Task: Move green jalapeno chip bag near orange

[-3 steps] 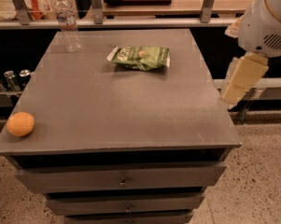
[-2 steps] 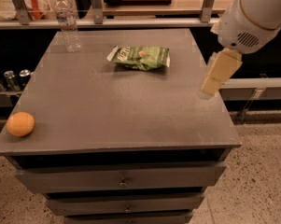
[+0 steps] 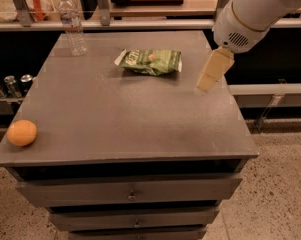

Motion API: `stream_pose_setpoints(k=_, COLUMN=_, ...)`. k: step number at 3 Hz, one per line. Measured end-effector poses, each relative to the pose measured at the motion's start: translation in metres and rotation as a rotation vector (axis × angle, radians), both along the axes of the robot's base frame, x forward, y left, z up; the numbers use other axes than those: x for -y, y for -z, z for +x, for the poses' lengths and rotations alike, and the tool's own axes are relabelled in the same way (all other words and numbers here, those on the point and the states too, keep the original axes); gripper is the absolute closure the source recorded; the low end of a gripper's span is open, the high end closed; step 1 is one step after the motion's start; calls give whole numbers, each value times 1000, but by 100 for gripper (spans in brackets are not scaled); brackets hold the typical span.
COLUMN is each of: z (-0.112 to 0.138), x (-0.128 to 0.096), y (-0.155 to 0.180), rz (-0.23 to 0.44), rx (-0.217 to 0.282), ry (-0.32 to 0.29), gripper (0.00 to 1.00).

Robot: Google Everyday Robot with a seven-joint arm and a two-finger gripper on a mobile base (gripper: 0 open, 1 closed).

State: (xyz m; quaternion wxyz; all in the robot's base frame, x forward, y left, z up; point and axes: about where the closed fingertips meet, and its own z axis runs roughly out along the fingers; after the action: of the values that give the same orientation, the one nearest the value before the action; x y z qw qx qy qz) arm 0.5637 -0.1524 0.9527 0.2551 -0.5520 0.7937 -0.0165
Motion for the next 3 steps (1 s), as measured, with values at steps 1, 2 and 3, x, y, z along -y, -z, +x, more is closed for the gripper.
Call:
stream_pose_setpoints(k=1, z=10, x=-1, y=2, rz=30, rx=21, ry=13, gripper=0)
stream_pose_setpoints(k=2, z=40, x=-10, y=7, rz=62, rx=53, ry=9, gripper=0)
stream_pose_setpoints(k=3, z=77, x=-18, y=16, rz=80, rx=83, ry=39, gripper=0)
